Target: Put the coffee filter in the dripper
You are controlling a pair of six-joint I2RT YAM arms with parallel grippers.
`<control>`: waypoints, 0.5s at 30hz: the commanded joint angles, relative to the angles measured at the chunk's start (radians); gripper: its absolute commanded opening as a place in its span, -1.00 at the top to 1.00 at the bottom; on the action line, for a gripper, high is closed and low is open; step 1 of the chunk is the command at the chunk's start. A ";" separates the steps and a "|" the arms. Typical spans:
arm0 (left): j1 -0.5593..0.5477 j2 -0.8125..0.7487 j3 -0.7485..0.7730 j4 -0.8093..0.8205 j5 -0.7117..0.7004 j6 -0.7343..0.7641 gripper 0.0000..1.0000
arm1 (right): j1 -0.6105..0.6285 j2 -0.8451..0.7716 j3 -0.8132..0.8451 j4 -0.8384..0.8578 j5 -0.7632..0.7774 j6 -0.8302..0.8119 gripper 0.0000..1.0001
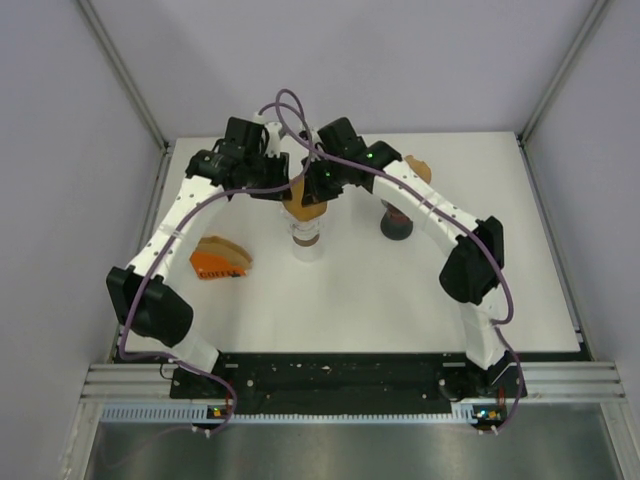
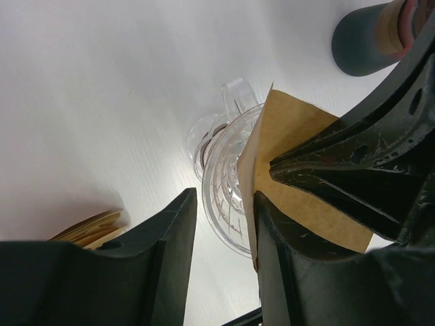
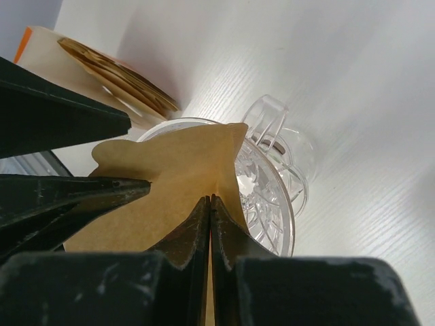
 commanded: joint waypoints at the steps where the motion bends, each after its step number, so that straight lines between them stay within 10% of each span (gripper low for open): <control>1: 0.037 -0.062 0.024 0.045 0.068 -0.023 0.10 | 0.037 0.034 0.051 -0.026 0.062 -0.024 1.00; 15: 0.095 -0.091 -0.088 0.065 0.160 -0.070 0.09 | 0.110 0.157 0.261 -0.216 0.278 -0.099 1.00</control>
